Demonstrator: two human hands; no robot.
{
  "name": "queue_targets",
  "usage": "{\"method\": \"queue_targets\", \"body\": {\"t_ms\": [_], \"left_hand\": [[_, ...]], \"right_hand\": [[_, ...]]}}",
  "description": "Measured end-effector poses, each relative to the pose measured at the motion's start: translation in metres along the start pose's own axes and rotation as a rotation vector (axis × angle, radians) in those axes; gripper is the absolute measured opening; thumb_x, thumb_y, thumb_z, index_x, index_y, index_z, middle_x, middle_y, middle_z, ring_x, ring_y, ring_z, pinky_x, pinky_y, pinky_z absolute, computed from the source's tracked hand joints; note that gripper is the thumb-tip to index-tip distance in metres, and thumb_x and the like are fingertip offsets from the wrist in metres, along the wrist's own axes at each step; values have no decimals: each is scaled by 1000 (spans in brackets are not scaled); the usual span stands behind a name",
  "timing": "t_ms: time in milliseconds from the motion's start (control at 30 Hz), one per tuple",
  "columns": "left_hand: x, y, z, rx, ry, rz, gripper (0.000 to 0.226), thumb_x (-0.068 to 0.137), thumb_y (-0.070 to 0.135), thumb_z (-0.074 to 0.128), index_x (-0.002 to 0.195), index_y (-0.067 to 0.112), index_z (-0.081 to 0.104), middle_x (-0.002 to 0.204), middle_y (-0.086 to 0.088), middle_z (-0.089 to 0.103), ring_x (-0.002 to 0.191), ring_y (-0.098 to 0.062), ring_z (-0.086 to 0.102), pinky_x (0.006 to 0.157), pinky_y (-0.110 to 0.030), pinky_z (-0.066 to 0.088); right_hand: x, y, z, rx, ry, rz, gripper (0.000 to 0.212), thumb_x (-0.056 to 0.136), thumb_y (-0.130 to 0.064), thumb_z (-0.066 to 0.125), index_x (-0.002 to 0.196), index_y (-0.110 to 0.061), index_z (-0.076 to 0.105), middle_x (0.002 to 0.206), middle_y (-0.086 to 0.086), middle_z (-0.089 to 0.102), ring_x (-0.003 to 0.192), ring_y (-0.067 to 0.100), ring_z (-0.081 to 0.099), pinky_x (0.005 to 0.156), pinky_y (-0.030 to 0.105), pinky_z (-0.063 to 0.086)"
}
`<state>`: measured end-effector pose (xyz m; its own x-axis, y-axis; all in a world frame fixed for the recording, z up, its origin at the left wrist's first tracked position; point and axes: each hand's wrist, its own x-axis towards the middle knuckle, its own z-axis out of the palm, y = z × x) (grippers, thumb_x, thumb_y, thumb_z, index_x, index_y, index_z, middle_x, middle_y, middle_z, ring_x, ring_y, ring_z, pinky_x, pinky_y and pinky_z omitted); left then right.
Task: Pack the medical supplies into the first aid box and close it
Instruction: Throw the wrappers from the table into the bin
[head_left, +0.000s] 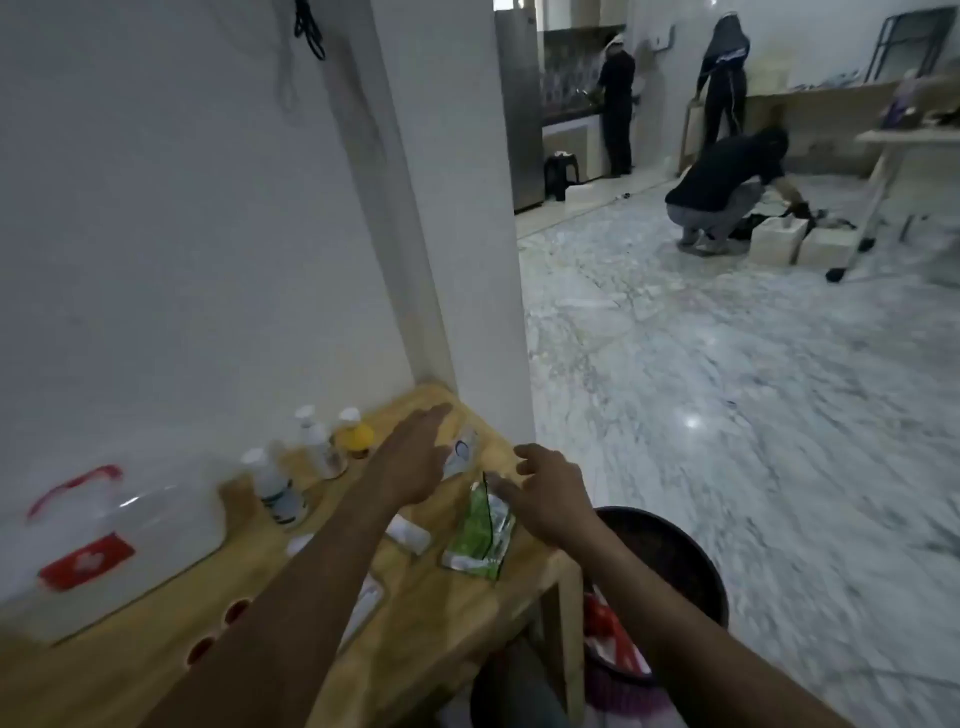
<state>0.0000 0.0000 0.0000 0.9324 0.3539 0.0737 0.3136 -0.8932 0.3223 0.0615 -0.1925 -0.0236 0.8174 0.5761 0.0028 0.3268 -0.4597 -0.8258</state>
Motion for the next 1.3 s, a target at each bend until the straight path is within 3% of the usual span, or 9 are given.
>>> {"method": "queue_targets", "body": {"t_ms": [200,300,533,633,800,900,1000,1200,1300], "left_hand": [[46,-13,19,94,-257,2,79,94,6,54,154,32,9,161,-5,14,136,-32,38,96,-41,46],[60,-21,23,178,-323,40,79,89,3,61,150,34,20,158,-4,16,125,-36,45,87,-49,50],[59,-15,24,186,-154,159,25,84,11,65,100,23,51,112,-2,50,90,-27,54,70,-44,49],[54,-16,26,156,-77,199,13,83,15,63,86,17,51,94,-6,63,77,-22,57,60,-35,43],[56,4,28,-58,46,63,16,85,20,67,73,28,59,78,3,62,81,-22,62,66,-28,38],[61,40,29,-246,162,52,7,82,14,69,76,17,67,76,-1,69,73,-17,62,66,-27,41],[73,82,39,-300,253,53,6,81,16,68,79,10,64,73,-5,67,69,-22,60,63,-29,41],[108,137,98,-186,90,-14,8,91,17,56,92,11,59,91,-14,66,75,-30,57,63,-34,42],[121,152,131,-46,-62,-33,13,88,5,46,96,8,55,99,-18,60,78,-33,52,64,-36,41]], "right_hand": [[16,14,24,-41,72,-5,45,85,-35,70,123,-12,65,111,6,72,101,21,68,87,30,51],[18,19,29,-84,115,-50,26,84,-25,70,108,-14,73,102,4,74,93,23,68,73,25,46],[16,21,25,13,210,5,17,86,-22,68,101,-17,73,97,0,74,88,20,67,72,28,49],[12,23,8,96,265,52,15,87,-24,69,99,-17,74,92,-2,73,84,16,66,69,28,50],[13,44,-35,194,415,126,13,85,-29,71,91,-17,68,79,-4,68,77,16,63,63,26,47],[21,66,-66,244,558,194,15,82,-32,71,89,-21,62,76,-2,66,84,26,64,70,36,52],[33,91,-96,236,662,264,15,83,-25,71,91,-20,59,78,-1,65,88,28,63,67,30,45],[47,150,-114,158,665,407,12,88,-9,62,97,-14,57,89,8,64,75,17,54,50,17,31],[49,182,-103,113,610,492,12,91,-5,56,102,-10,54,90,9,57,66,8,45,53,30,36]]}}
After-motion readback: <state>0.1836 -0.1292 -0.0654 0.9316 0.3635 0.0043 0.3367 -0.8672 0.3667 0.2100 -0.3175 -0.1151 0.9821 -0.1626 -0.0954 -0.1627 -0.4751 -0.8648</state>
